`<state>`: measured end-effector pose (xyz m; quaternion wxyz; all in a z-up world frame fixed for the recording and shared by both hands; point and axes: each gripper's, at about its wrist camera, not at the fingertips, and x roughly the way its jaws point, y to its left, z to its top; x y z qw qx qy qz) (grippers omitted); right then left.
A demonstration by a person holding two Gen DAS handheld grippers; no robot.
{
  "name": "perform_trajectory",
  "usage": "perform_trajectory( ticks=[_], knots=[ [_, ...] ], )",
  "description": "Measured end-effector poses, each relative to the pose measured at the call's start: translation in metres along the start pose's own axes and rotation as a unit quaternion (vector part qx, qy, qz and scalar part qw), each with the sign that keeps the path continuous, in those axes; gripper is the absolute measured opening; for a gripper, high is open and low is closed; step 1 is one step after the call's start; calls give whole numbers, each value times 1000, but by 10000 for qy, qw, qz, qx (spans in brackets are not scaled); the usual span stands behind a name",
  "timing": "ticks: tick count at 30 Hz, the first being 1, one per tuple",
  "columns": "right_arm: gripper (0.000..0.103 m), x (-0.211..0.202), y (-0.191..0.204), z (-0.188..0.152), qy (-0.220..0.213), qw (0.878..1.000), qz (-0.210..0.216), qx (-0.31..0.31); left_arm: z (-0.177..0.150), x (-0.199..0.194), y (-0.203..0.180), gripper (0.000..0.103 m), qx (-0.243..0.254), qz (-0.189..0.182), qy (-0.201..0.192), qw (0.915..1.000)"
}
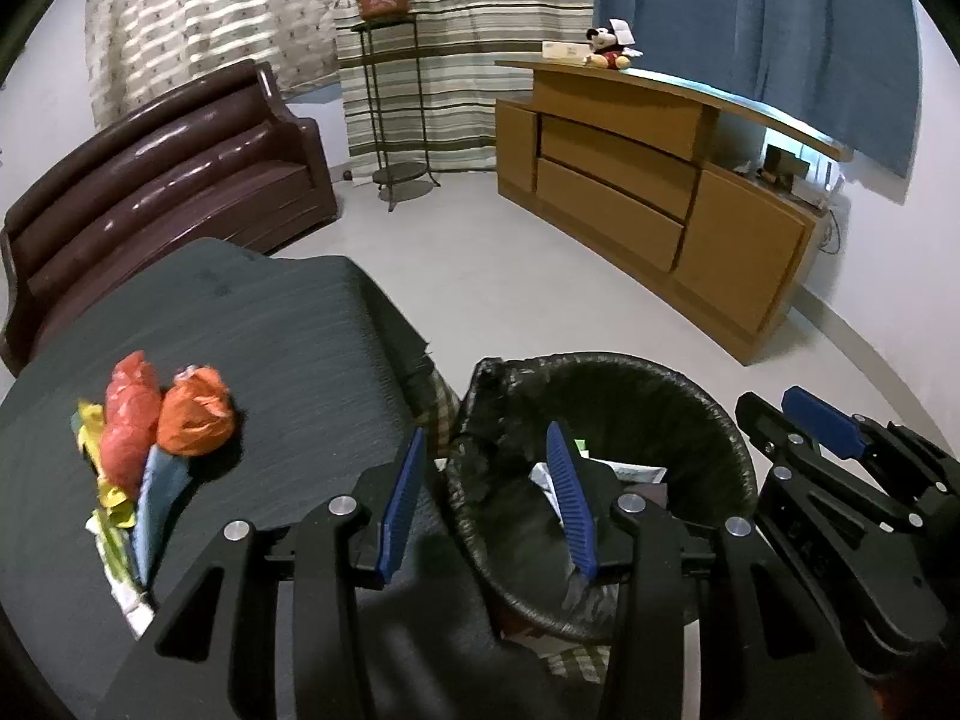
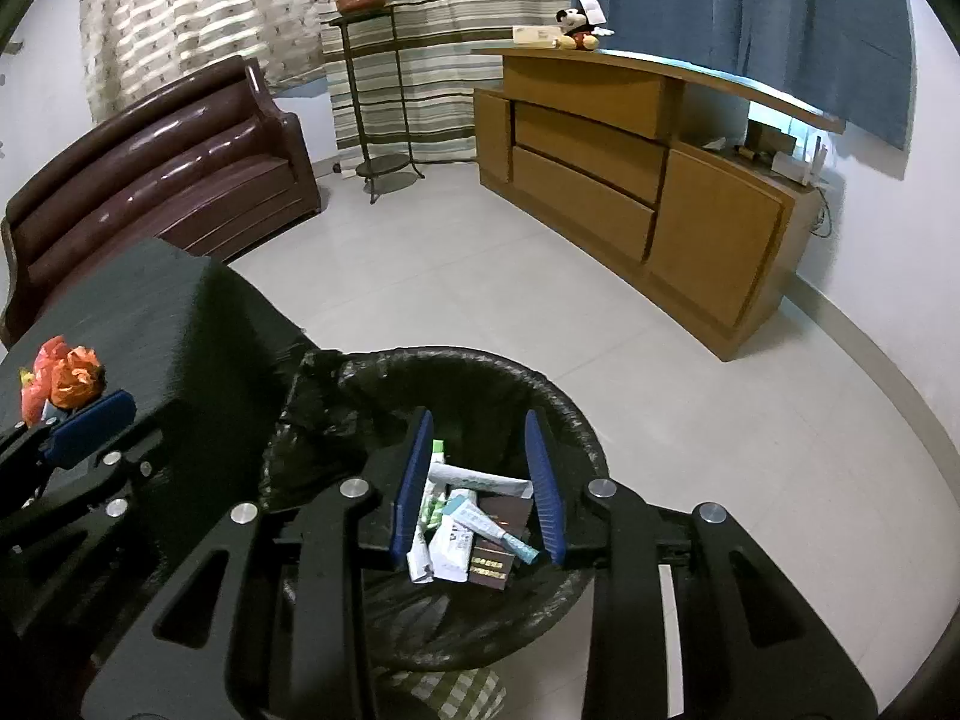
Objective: Collect trash
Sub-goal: 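Open both tools to drop the items into the bin, then move both open tools back from the bin to the trash pile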
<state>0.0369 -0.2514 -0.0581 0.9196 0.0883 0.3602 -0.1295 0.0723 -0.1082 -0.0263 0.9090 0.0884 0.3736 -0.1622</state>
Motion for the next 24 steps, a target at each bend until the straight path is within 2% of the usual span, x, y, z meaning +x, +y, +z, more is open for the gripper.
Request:
perform_trajectory(
  ticks=[11, 24],
  knots=[
    [33, -13, 39, -4, 14, 9990, 306, -338, -17, -26, 43, 42, -329, 448, -60, 9984],
    [33, -27, 95, -15, 50, 9945, 667, -802, -49, -39, 97, 43, -683, 953, 146, 9930]
  ],
)
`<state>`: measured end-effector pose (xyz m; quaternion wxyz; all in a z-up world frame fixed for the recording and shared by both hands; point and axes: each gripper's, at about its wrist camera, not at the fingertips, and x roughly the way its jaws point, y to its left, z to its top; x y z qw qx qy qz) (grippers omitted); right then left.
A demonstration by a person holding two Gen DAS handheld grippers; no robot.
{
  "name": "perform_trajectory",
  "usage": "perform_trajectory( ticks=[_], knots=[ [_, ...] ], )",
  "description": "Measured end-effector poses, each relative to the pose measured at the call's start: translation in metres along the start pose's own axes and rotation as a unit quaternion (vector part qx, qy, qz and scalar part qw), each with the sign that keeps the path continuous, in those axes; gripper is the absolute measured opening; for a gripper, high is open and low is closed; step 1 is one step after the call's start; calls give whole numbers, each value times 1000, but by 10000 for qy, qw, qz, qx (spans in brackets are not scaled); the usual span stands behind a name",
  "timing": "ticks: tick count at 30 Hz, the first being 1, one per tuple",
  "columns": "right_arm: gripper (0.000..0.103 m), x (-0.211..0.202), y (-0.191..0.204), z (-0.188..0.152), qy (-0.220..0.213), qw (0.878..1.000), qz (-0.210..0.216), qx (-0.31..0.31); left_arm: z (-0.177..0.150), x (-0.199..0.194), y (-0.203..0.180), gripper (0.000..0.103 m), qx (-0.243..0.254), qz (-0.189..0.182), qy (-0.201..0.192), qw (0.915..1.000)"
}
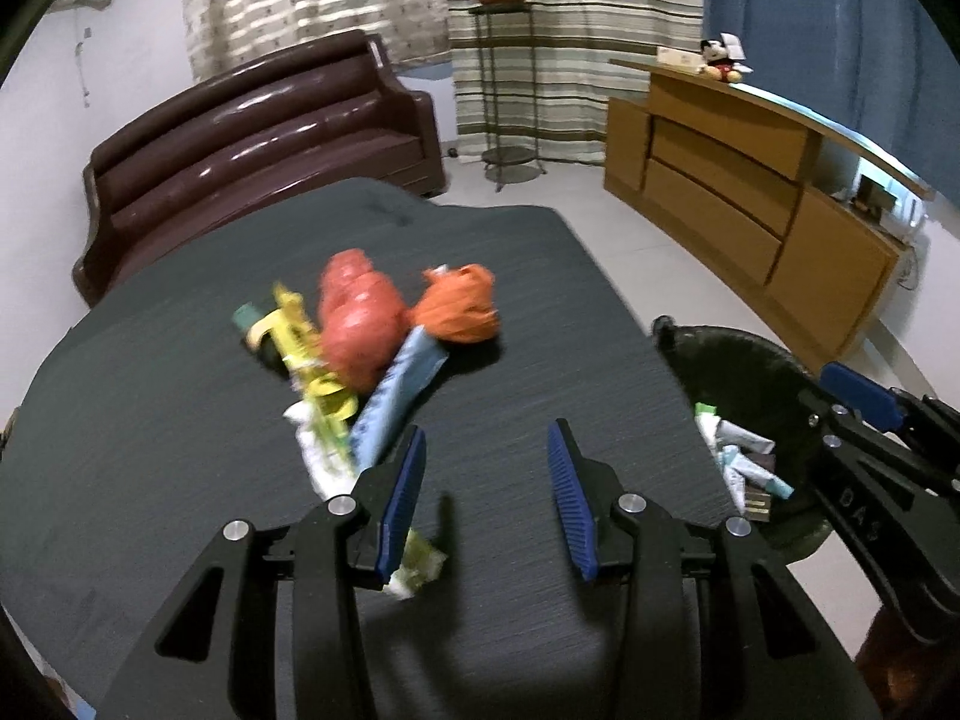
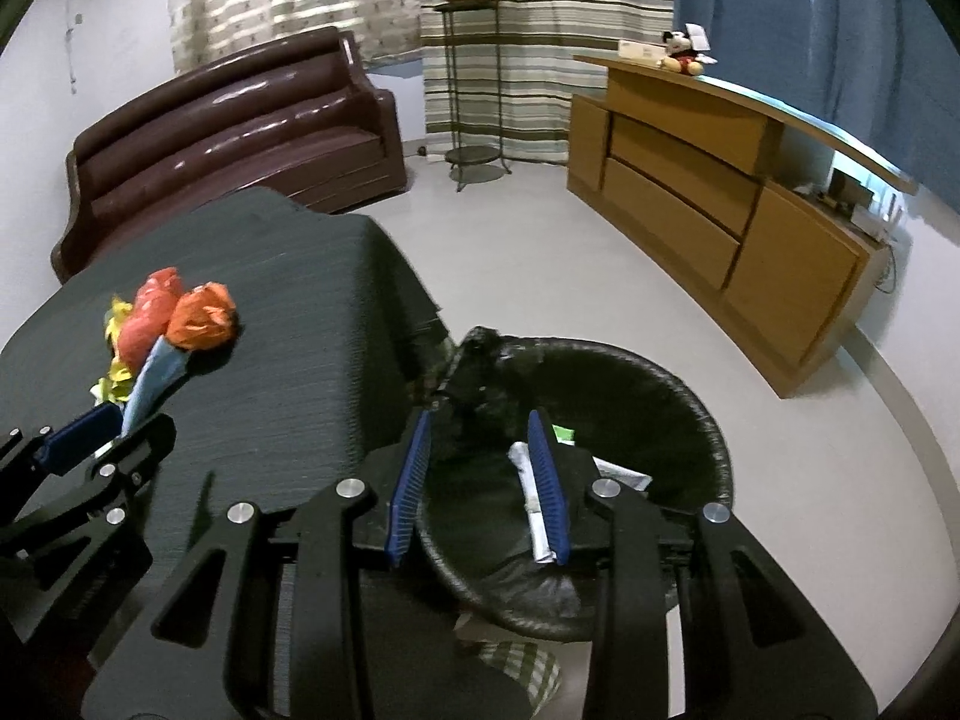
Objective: Collect trash
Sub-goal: 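Move both open tools back from the bin to the trash pile, then grasp the yellow-green paper wrapper with the left tool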
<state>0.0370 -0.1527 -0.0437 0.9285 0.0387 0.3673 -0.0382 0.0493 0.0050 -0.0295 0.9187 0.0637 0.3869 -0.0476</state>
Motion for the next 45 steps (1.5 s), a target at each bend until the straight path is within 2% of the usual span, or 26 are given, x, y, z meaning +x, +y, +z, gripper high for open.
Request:
perform_trajectory(
  ticks=[9, 11, 33, 45],
  knots=[
    [33, -2, 24, 1, 5, 9997, 130, -194, -9, 10, 24, 48, -142, 227, 160, 9995],
    [33, -2, 28, 0, 17, 9997, 138, -213, -8, 10, 26, 53, -128, 261, 135, 9995],
    [34, 3, 38, -3, 124, 9994, 182, -277, -20, 11, 85, 53, -507, 116, 430, 9977],
    [34, 7, 34, -5, 176, 9993, 226, -252, -19, 14, 96, 52, -625, 7, 519, 9967]
  ],
)
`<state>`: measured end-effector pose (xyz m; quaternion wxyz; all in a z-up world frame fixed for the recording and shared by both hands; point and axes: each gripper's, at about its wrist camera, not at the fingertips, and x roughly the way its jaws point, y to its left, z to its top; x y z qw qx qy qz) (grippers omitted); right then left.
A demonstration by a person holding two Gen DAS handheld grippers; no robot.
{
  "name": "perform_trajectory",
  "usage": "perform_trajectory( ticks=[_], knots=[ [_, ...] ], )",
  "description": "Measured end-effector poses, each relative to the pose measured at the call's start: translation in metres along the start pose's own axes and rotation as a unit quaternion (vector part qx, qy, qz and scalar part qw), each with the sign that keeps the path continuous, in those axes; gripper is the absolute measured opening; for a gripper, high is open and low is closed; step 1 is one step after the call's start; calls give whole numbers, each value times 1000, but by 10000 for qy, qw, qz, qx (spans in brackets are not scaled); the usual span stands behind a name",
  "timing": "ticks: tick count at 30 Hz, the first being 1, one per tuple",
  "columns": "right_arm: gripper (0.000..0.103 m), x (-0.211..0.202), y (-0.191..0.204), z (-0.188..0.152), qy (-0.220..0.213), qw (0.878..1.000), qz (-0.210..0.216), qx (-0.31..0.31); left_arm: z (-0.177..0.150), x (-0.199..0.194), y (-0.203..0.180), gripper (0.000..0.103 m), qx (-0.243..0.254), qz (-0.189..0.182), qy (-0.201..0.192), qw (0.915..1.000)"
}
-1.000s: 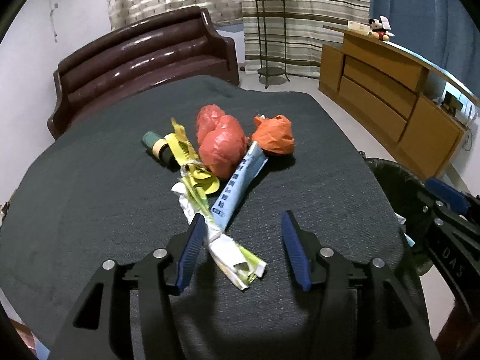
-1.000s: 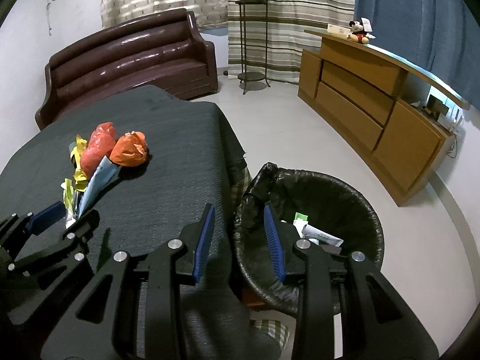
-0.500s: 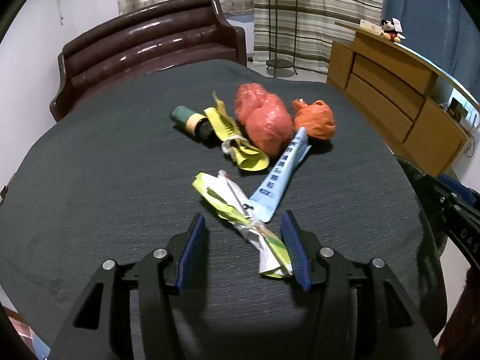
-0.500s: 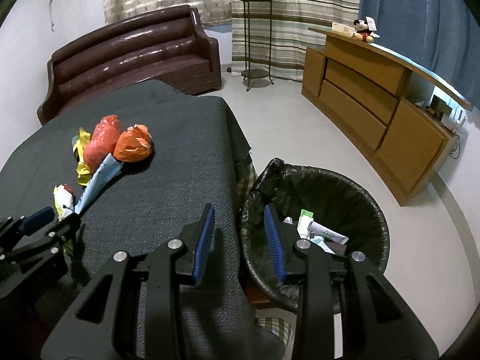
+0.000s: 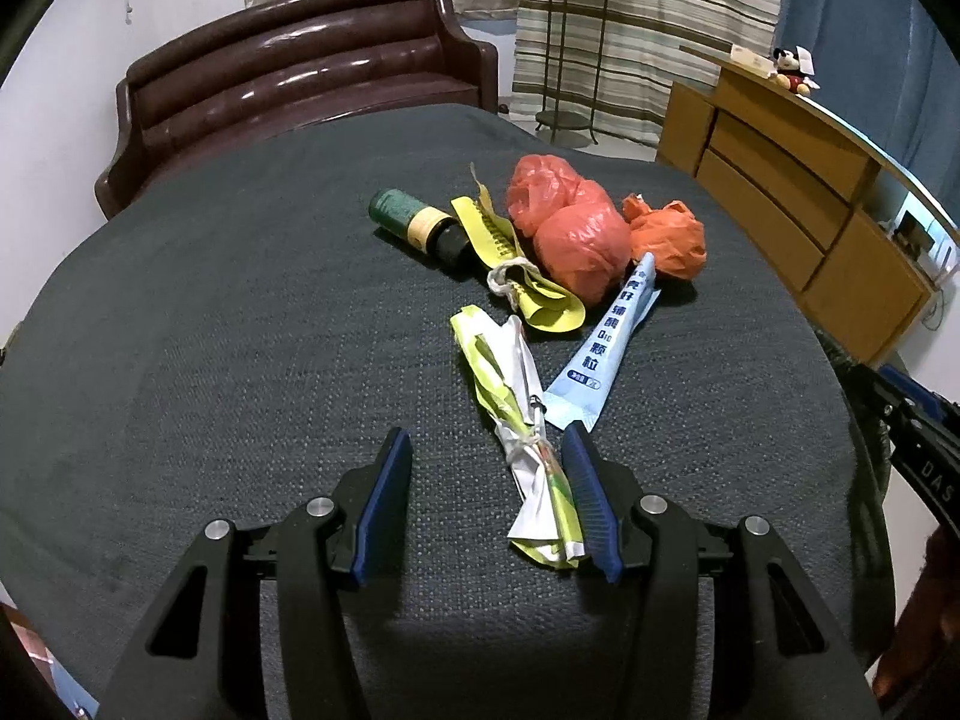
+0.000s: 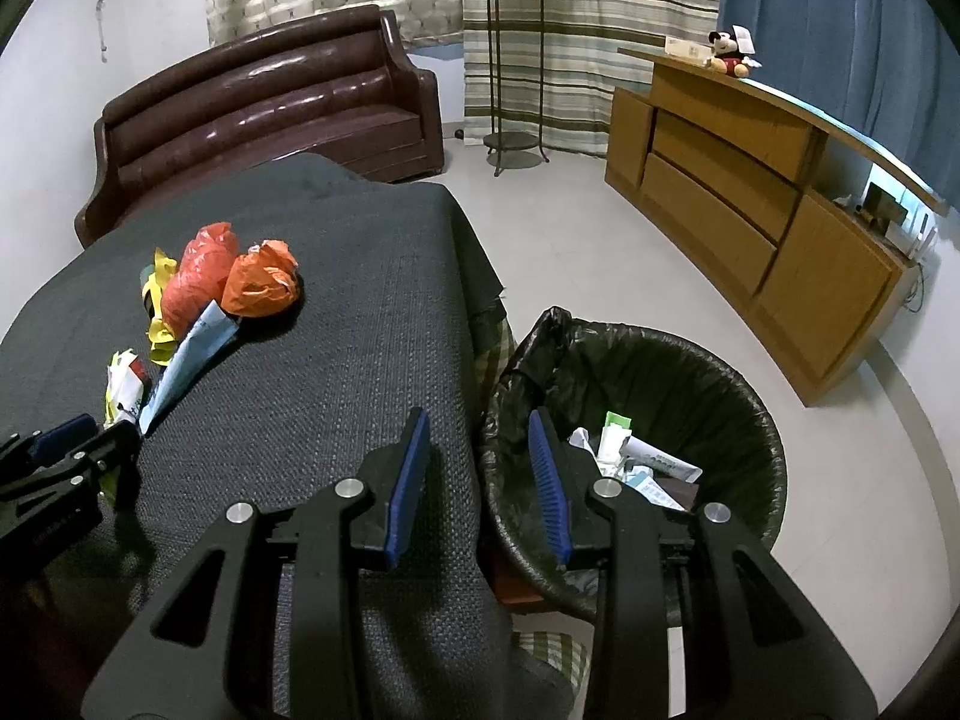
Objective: Collect trash
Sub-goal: 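Grasp the yellow-green paper wrapper with the left tool, then lift the wrapper with the left tool while the right tool moves to the blue-printed tube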
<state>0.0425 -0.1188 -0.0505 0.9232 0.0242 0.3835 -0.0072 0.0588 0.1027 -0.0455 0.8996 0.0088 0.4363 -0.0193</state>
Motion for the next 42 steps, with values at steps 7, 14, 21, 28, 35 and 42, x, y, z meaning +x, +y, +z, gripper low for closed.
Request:
perform_trajectory(
  ticks=[7, 14, 21, 28, 35, 42],
  knots=[
    [34, 1, 0, -1, 7, 10000, 10, 4, 2, 1, -4, 28, 235, 6, -54, 9997],
    [34, 0, 0, 0, 0, 10000, -4, -6, 2, 0, 3, 17, 305, -98, -84, 9995],
    [34, 4, 9, 0, 3, 10000, 23, -51, 0, -10, 14, 17, 283, -1, -254, 9993],
    [34, 6, 41, 4, 4, 9996, 167, -247, 2, -14, 47, 17, 170, 311, -385, 9986],
    [39, 9, 89, 8, 60, 9982, 351, -474, 3, -10, 87, 17, -124, 513, -347, 9980],
    [43, 15, 136, 14, 99, 9966, 463, -669, 2, -9, 124, 17, -373, 634, -297, 9968]
  ],
)
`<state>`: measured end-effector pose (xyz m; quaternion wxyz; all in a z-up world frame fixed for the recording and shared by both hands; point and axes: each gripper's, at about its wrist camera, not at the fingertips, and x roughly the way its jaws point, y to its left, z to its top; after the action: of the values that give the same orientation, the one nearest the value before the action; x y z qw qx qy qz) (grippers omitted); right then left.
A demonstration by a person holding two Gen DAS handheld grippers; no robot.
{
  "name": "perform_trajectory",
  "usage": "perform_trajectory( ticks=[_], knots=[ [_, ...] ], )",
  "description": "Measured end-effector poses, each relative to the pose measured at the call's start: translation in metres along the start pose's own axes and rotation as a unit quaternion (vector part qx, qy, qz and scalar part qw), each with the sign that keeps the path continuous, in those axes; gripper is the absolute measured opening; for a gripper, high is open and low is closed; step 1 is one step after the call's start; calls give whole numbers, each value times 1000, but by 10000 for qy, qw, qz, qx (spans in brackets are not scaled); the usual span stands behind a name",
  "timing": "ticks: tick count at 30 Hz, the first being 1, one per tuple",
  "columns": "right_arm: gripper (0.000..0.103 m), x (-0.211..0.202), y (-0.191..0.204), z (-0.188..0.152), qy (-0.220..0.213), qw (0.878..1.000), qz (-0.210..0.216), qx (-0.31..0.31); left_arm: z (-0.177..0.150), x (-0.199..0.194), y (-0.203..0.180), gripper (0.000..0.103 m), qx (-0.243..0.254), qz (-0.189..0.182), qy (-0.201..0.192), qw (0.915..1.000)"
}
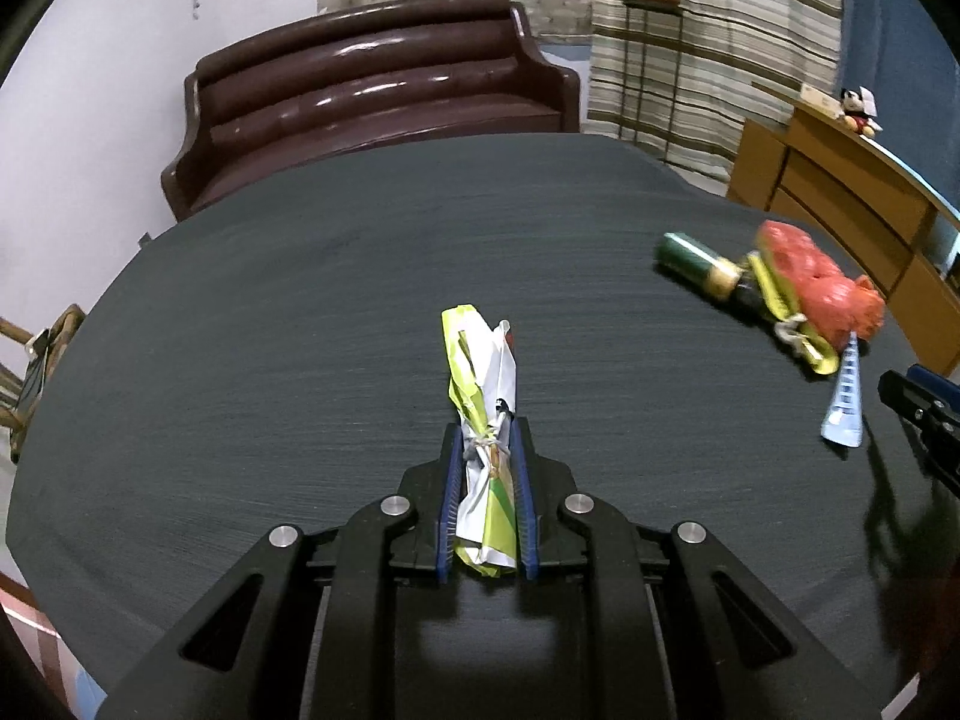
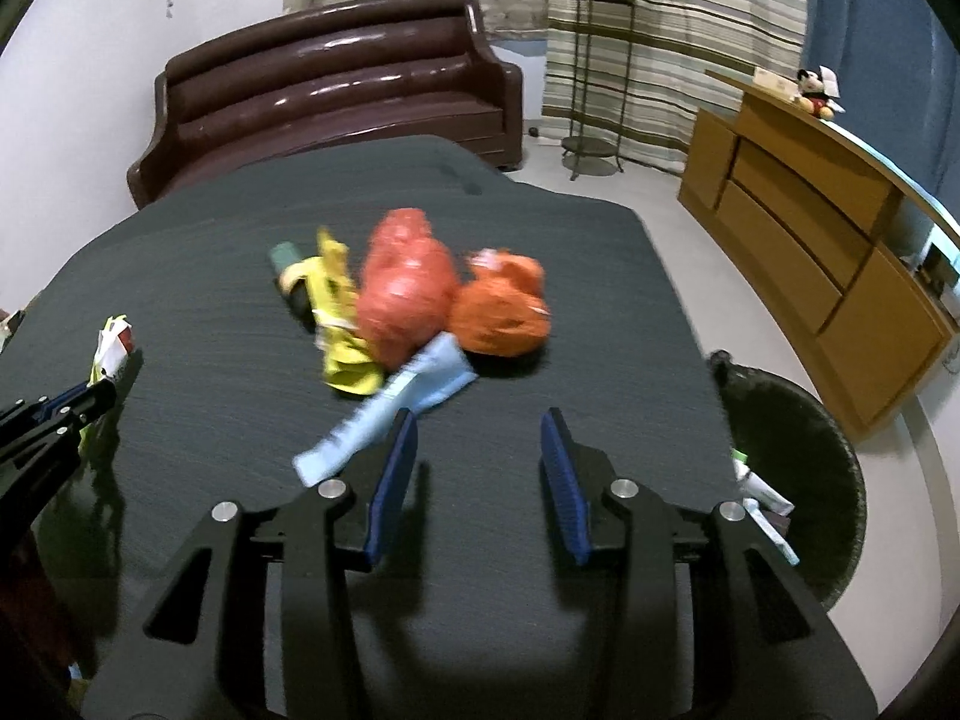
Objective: Collect trash
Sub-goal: 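Lift the wrapper with the left tool while the right tool moves to the blue-printed tube, then grasp the white tube with blue printing with the right tool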
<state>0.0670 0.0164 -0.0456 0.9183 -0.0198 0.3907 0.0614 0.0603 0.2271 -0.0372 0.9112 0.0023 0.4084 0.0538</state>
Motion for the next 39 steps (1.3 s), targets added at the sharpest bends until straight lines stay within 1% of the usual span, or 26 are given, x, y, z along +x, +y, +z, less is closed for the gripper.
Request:
perform_trajectory(
  ticks=[2, 5, 9, 10, 12, 22, 27, 32, 33, 36, 37, 39],
  knots=[
    [48, 3, 9, 4, 24, 10000, 13, -2, 1, 1, 6, 17, -46, 4, 17, 10000],
    [48, 8, 24, 9, 74, 10000, 50, -27, 3, 2, 13, 17, -108, -21, 18, 9999],
    [49, 14, 36, 8, 190, 9997, -93, -139, 7, 6, 16, 17, -157, -91, 34, 9998],
    [49, 16, 38, 7, 248, 9995, -141, -160, 7, 7, 11, 17, -181, -115, 51, 9998],
    [49, 20, 40, 4, 381, 9989, -210, -189, 7, 8, 13, 17, -205, -166, 73, 9996],
    [49, 11, 14, -5, 418, 9978, -509, -79, 5, 10, 18, 17, -256, -296, 111, 9992],
    [49, 10, 3, -2, 408, 9977, -539, -33, 7, 12, 22, 17, -273, -308, 126, 9991],
    [49, 12, 3, -2, 373, 9979, -534, -54, 9, 15, 25, 17, -244, -299, 137, 9992],
    [48, 12, 4, -2, 376, 9979, -524, -57, 9, 16, 26, 17, -247, -294, 140, 9992],
    [38, 11, 5, -4, 369, 9981, -492, -65, 8, 16, 24, 17, -247, -281, 145, 9992],
    [37, 11, 5, -4, 366, 9982, -479, -61, 8, 15, 23, 17, -242, -275, 145, 9992],
    [32, 11, 4, -3, 369, 9982, -465, -65, 8, 15, 22, 17, -229, -259, 141, 9993]
  ],
)
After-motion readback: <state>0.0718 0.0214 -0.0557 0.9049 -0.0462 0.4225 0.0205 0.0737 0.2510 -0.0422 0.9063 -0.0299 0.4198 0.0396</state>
